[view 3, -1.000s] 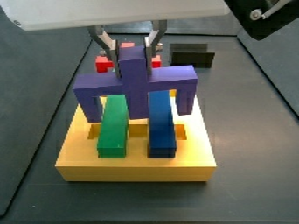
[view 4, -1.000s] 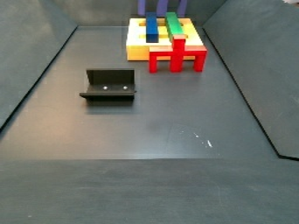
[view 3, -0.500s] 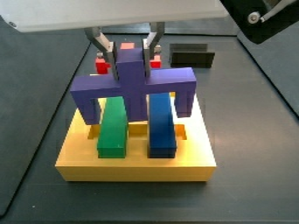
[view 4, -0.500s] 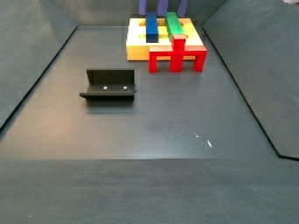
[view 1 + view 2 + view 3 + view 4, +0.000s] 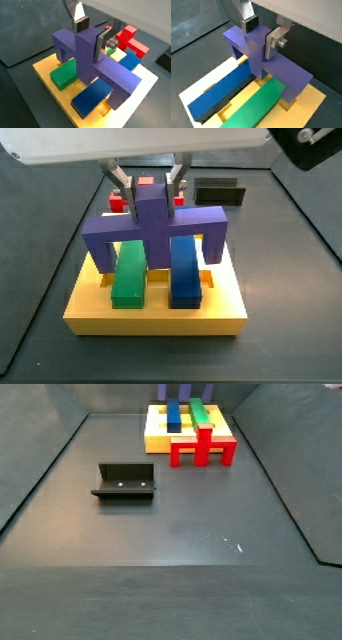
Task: Pick up the purple object. Move up. Move to above the board. Insert the purple object.
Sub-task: Insert the purple object.
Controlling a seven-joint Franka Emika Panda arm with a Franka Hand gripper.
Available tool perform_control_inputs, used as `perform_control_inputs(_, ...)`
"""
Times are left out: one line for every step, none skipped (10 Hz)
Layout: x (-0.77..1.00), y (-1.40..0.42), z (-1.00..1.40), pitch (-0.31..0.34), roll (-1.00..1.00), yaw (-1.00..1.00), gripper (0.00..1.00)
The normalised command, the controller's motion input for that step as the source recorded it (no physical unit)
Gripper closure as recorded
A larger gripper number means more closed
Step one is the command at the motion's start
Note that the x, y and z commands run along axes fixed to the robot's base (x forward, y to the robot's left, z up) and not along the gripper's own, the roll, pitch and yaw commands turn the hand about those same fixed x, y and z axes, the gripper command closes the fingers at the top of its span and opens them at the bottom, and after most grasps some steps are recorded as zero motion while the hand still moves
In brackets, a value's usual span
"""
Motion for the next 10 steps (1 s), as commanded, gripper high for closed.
perform_control_inputs(0.04,0.00,-0.05,0.014,-0.16,0.00,1.00)
perform_control_inputs(0.15,-0.01,-0.09,0.050,0.00,-0.01,1.00)
perform_control_inputs(0.12,-0.01,-0.14,0.070,0.04,-0.03,1.00)
perform_control_inputs(0.08,-0.01,-0.12,0.093,0.12,-0.04,1.00)
perform_control_inputs(0.05,-0.01,-0.13,0.081,0.10,0.00,1.00)
perform_control_inputs(0.13,-0.05,-0.14,0.060,0.06,0.00,1.00)
perform_control_inputs(0.12,-0.03,-0.10,0.064,0.05,0.00,1.00)
perform_control_inputs(0.10,0.00,0.00,0.099,0.00,0.00,1.00)
perform_control_inputs(0.00,0.00,0.01,0.081,0.03,0.12,1.00)
perform_control_inputs(0.00,0.00,0.01,0.076,0.05,0.12,1.00)
